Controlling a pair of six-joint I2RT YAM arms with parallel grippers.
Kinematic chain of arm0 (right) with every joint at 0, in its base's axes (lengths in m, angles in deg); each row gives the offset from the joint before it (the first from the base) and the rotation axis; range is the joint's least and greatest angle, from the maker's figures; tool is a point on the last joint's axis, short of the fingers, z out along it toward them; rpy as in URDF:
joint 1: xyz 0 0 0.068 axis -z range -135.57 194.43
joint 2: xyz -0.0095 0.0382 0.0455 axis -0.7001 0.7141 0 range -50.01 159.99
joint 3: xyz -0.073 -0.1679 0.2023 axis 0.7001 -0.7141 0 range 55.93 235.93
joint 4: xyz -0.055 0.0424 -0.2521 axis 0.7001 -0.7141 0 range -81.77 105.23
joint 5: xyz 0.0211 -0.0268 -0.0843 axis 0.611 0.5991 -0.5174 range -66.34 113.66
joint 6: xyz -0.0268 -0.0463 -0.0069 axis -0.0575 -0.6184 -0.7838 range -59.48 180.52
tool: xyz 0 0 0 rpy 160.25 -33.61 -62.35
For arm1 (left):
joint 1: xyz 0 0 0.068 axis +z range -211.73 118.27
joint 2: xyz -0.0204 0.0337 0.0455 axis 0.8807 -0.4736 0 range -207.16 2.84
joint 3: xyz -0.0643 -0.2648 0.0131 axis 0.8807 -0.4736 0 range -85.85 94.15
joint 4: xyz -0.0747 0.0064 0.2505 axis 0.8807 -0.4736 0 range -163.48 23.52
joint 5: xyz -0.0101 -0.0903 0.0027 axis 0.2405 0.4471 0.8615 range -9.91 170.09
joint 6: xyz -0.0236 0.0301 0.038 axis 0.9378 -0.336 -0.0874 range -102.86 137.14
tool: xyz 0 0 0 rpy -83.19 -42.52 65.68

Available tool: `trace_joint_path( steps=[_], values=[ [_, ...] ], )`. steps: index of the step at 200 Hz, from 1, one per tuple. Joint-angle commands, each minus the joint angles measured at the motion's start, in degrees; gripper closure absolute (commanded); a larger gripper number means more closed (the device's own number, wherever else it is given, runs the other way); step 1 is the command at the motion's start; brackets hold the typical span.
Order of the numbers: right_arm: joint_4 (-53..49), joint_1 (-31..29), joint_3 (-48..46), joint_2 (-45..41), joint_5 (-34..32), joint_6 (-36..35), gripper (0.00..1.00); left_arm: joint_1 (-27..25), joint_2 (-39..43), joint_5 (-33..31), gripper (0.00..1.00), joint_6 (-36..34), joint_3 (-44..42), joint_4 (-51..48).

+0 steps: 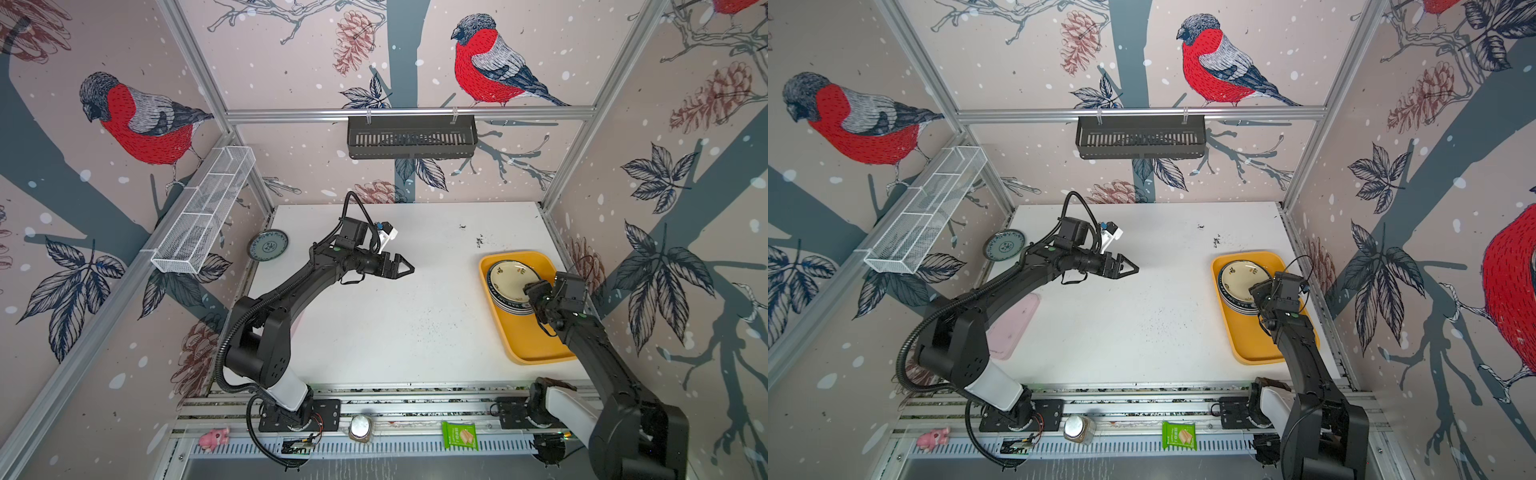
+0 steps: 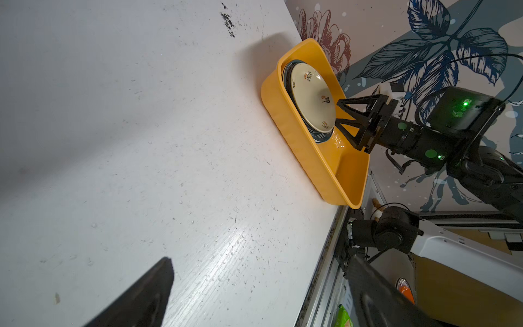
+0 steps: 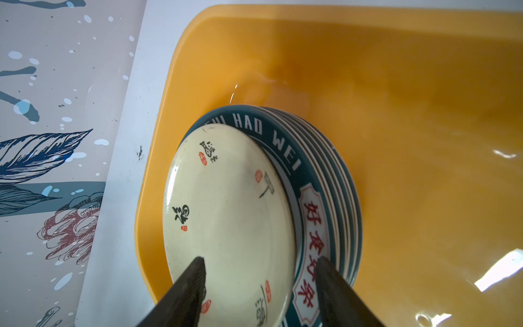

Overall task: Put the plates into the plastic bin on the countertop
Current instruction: 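Lower the cream plate onto the plate stack with the right gripper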

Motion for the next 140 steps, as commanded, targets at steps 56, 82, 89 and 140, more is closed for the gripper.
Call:
trace_joint_path(
  steps=[56,82,89,140],
  values=[
    [4.8,-1.8,0.5,0.5,1.4,-1.8,0.27,0.1,-0.3,0.5,0.04,-0.4,-0.1,0.3],
    [5.1,-2.5,1.1,1.3,1.2,-2.1,0.25,0.0,-0.3,0.4,0.04,-0.4,0.0,0.2],
    [5.2,-2.7,1.1,1.4,1.2,-2.3,0.25,0.0,-0.3,0.4,0.04,-0.5,-0.1,0.2],
    [4.6,-3.2,1.9,2.5,0.6,-2.4,0.22,0.0,-0.3,0.3,0.04,-0.5,0.0,0.2]
  ],
)
